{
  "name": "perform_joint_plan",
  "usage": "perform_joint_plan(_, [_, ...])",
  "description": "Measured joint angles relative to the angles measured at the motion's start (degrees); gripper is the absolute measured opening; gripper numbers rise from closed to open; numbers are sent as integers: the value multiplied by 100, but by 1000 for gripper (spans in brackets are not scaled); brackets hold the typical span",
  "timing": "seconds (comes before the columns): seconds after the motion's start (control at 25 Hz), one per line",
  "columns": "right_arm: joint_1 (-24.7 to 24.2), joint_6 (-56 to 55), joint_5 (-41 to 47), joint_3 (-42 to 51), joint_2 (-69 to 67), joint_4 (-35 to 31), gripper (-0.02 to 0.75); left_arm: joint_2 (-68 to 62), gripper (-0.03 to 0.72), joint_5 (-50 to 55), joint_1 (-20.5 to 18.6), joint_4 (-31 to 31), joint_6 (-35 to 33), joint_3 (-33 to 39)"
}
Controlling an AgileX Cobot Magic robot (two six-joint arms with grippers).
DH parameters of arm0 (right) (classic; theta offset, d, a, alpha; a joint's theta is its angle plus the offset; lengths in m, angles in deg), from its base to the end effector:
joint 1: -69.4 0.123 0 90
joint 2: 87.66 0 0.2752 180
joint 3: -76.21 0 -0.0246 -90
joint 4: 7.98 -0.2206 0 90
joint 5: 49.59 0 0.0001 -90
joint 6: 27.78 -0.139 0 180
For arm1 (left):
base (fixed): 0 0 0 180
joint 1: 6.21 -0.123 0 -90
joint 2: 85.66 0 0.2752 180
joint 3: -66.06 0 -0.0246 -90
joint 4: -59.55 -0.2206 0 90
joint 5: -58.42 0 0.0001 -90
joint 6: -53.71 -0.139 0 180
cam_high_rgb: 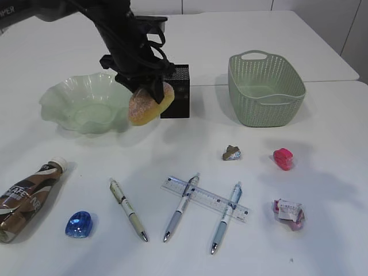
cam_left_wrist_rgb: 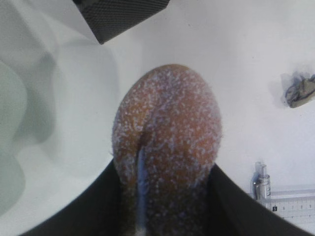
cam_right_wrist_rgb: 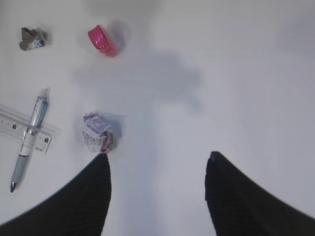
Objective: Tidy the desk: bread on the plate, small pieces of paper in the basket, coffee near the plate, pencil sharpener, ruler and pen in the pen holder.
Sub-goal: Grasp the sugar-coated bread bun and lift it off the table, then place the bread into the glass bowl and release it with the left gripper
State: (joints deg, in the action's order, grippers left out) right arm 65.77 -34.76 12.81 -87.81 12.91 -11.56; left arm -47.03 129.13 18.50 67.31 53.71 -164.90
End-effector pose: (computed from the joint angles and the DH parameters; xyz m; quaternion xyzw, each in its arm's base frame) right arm 0.2239 -0.0065 0.2687 0.0995 0.9758 0.0356 0.1914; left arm 0.4292 -0.2170 0.1875 0.1993 0.9639 -0.1001 0.1456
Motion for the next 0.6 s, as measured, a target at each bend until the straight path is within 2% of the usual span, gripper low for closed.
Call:
perform_joint_plan(0.2, [0,0,32,-9,0,-18,478,369,290,21,0,-227,0,0])
perform_joint_plan(0.36, [0,0,44,-9,0,-27,478,832,290,39,-32,-841,0,0])
perform_joint_plan(0.6, [0,-10,52,-9,0,-27,478,1298,295,72,-499,-1445,121,-11])
